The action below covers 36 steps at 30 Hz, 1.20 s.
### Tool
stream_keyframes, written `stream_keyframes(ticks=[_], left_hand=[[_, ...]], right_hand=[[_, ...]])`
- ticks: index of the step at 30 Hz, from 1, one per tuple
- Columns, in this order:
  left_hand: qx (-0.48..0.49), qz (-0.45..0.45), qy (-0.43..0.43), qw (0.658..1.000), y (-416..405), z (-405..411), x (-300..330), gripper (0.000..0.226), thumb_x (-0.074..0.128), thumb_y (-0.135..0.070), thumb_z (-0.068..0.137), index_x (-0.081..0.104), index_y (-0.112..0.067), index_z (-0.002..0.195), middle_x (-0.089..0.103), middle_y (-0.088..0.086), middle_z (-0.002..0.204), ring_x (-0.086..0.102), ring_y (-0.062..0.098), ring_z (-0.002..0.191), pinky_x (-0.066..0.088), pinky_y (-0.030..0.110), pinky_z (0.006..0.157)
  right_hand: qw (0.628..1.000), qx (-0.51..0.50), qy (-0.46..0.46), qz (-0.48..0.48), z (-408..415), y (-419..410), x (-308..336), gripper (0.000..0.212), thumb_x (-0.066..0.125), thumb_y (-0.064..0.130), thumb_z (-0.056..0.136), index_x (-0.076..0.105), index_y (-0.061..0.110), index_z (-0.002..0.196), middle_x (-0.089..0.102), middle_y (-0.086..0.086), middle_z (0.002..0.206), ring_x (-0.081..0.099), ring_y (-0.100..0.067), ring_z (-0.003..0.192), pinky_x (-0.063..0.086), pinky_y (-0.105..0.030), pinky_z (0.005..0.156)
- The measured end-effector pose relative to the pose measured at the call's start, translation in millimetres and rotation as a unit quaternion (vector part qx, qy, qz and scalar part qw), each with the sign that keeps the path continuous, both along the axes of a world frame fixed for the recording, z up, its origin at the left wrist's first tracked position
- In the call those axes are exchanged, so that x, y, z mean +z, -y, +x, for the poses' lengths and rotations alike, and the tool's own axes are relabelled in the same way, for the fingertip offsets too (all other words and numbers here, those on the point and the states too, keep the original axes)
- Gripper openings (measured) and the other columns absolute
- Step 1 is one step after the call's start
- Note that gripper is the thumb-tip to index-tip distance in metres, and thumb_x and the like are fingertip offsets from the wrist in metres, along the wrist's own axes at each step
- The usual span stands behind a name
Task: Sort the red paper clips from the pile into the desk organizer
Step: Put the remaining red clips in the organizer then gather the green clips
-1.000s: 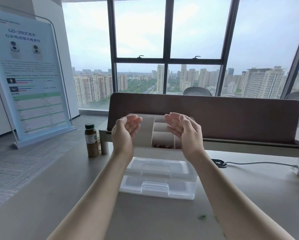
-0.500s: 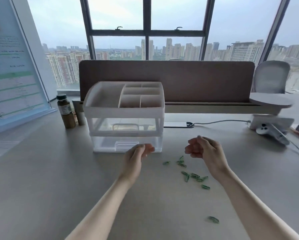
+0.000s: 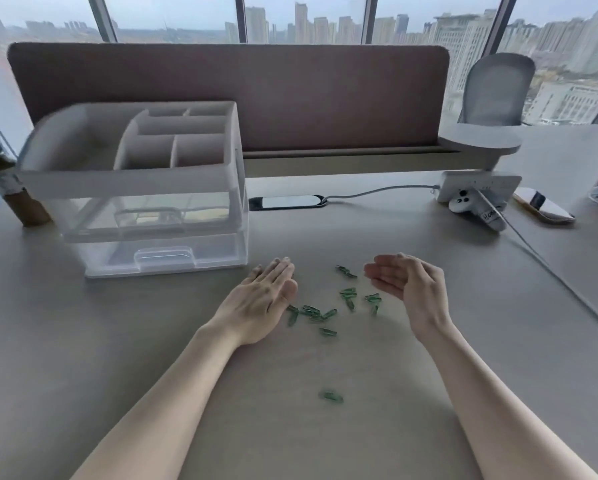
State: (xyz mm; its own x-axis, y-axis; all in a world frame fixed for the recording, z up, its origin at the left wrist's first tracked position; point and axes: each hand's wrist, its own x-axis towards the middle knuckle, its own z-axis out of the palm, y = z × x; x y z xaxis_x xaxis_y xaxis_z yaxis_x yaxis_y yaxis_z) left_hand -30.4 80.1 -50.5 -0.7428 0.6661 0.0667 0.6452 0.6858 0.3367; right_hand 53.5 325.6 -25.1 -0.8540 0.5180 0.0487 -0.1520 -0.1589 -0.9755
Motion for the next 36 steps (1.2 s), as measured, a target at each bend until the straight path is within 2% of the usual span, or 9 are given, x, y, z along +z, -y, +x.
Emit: stream_keyframes(ticks=[5,9,14,16,18,22,29,32,36], left_hand=[[-0.051,-0.002,0.008,0.999,-11.0,17.7,6.5,0.104,-0.015,-0.08,0.077,0.014,-0.018,0.155,0.004,-0.007,0.163,-0.009,-0.001,0.146,0.0,0.026,0.12],[-0.091,0.003,0.028,0.995,-11.4,47.4,10.5,0.117,-0.002,-0.092,0.069,0.011,-0.014,0.155,-0.001,-0.007,0.163,-0.011,-0.002,0.146,0.002,0.029,0.121],[-0.067,-0.124,-0.026,0.99,-19.6,91.4,12.2,0.143,0.03,-0.102,0.049,-0.01,-0.014,0.154,-0.024,-0.005,0.159,-0.027,0.005,0.143,-0.005,0.031,0.121],[-0.048,-0.145,-0.033,0.988,-24.7,95.2,9.5,0.138,0.027,-0.101,0.055,-0.016,-0.012,0.152,-0.027,-0.002,0.159,-0.029,0.007,0.143,-0.005,0.033,0.121],[-0.027,-0.142,-0.03,0.989,-28.3,92.2,7.3,0.121,0.019,-0.094,0.07,-0.019,-0.013,0.151,-0.026,-0.001,0.159,-0.028,0.007,0.143,-0.005,0.032,0.12],[-0.008,-0.133,-0.037,0.99,-39.1,79.8,1.3,0.093,0.008,-0.078,0.086,-0.015,-0.016,0.152,-0.02,-0.002,0.161,-0.024,0.008,0.145,-0.007,0.031,0.12],[0.011,-0.09,-0.027,0.996,-72.8,35.7,-1.3,0.081,0.013,-0.068,0.094,-0.006,-0.018,0.155,-0.012,-0.001,0.163,-0.016,0.009,0.147,-0.003,0.031,0.121],[-0.004,-0.076,-0.022,0.997,-82.1,11.6,-0.6,0.092,0.016,-0.079,0.087,-0.009,-0.022,0.154,-0.015,-0.004,0.162,-0.016,0.009,0.147,-0.002,0.033,0.121],[-0.071,-0.075,-0.036,0.994,-101.2,-3.8,2.8,0.1,0.012,-0.085,0.08,-0.008,-0.022,0.154,-0.012,-0.007,0.162,-0.014,0.007,0.147,0.001,0.034,0.121]], right_hand=[[0.995,0.006,-0.009,-0.095,0.8,-25.4,6.6,0.039,0.037,0.014,0.097,0.066,-0.012,0.101,0.073,-0.029,0.094,0.072,-0.04,0.093,0.057,-0.045,0.085],[0.993,0.015,0.0,-0.116,2.5,-34.6,2.4,0.04,0.036,0.015,0.096,0.067,-0.011,0.101,0.073,-0.03,0.095,0.072,-0.039,0.094,0.057,-0.044,0.087],[0.992,0.0,0.018,-0.125,0.2,-41.1,-6.2,0.04,0.035,0.014,0.093,0.067,-0.009,0.099,0.074,-0.027,0.091,0.071,-0.04,0.094,0.058,-0.044,0.086],[0.992,-0.003,0.02,-0.127,0.1,-42.4,-8.1,0.039,0.035,0.013,0.092,0.067,-0.009,0.099,0.074,-0.026,0.089,0.07,-0.041,0.095,0.057,-0.044,0.087],[0.992,-0.003,0.018,-0.123,0.7,-41.8,-9.0,0.039,0.035,0.012,0.091,0.067,-0.01,0.099,0.073,-0.027,0.09,0.07,-0.042,0.095,0.057,-0.046,0.089],[0.996,0.003,0.018,-0.083,1.4,-37.1,-9.8,0.038,0.035,0.01,0.094,0.067,-0.01,0.099,0.072,-0.03,0.094,0.069,-0.043,0.096,0.057,-0.047,0.089],[0.999,0.047,0.018,0.022,-8.1,-33.3,-18.1,0.033,0.035,0.005,0.097,0.067,-0.001,0.107,0.071,-0.024,0.106,0.069,-0.03,0.105,0.054,-0.035,0.093],[0.998,0.049,-0.012,-0.029,-19.8,-43.2,-19.2,0.034,0.033,0.002,0.096,0.065,-0.001,0.107,0.069,-0.024,0.109,0.066,-0.031,0.11,0.053,-0.034,0.095],[0.985,-0.035,-0.033,-0.163,-33.8,-61.9,-18.4,0.032,0.031,0.007,0.095,0.062,-0.001,0.097,0.068,-0.027,0.101,0.063,-0.041,0.111,0.054,-0.038,0.092]])
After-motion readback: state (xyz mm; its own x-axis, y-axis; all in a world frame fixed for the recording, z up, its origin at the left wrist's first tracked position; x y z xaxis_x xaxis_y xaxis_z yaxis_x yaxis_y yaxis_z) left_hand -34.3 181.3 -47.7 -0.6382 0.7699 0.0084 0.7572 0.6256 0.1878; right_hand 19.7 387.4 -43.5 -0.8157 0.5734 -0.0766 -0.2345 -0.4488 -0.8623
